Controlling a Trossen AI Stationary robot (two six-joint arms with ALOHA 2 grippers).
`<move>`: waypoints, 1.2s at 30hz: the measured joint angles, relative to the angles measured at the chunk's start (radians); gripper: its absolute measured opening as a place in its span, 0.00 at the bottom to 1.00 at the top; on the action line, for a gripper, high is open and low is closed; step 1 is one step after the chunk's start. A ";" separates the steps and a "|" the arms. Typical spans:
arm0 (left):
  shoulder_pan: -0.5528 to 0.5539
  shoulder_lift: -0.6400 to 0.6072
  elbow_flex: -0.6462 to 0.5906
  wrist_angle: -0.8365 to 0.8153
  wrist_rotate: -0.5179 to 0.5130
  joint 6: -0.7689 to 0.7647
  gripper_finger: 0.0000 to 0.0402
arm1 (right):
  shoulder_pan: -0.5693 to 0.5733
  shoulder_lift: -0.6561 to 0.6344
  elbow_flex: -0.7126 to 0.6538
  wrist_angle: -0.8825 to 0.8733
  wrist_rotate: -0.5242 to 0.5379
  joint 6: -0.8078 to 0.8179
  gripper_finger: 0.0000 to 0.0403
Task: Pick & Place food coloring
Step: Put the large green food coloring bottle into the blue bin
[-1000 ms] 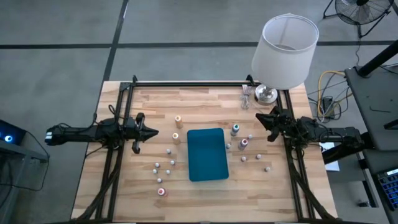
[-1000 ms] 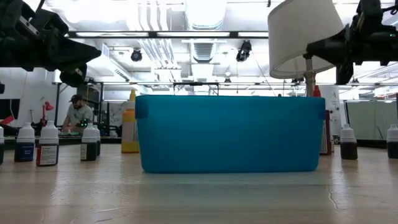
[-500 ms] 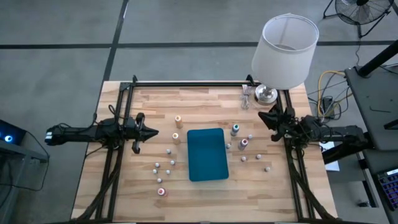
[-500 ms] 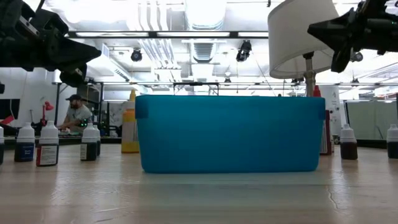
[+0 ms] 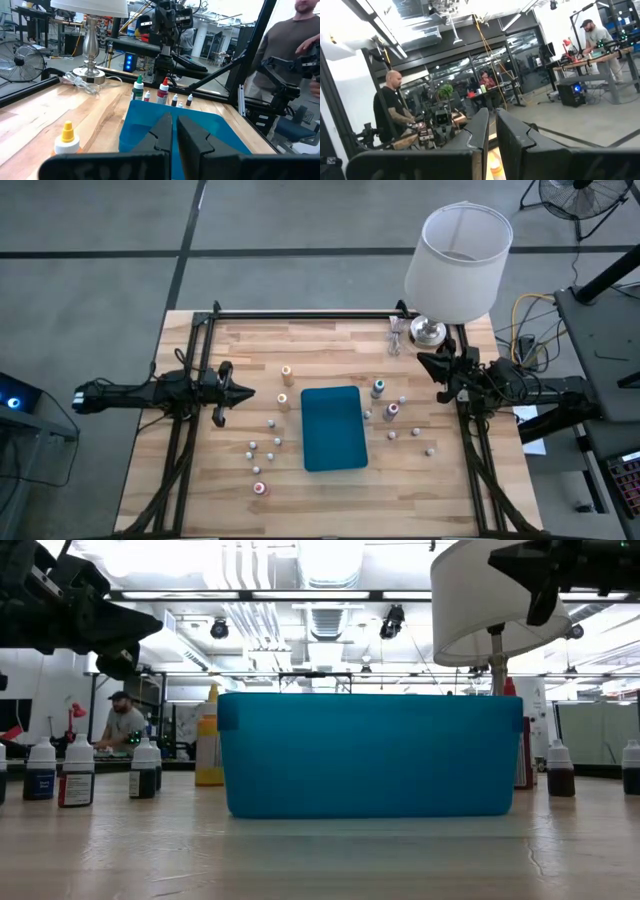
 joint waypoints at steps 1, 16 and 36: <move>0.000 0.000 0.000 0.000 0.000 0.000 0.00 | 0.000 0.014 0.009 -0.001 0.000 0.000 0.07; 0.000 0.000 0.000 0.000 0.000 0.000 0.00 | 0.000 0.270 0.247 -0.005 -0.034 -0.162 0.07; 0.000 0.000 0.000 0.000 0.000 0.000 0.00 | 0.000 0.490 0.673 -0.495 -0.054 -0.165 0.07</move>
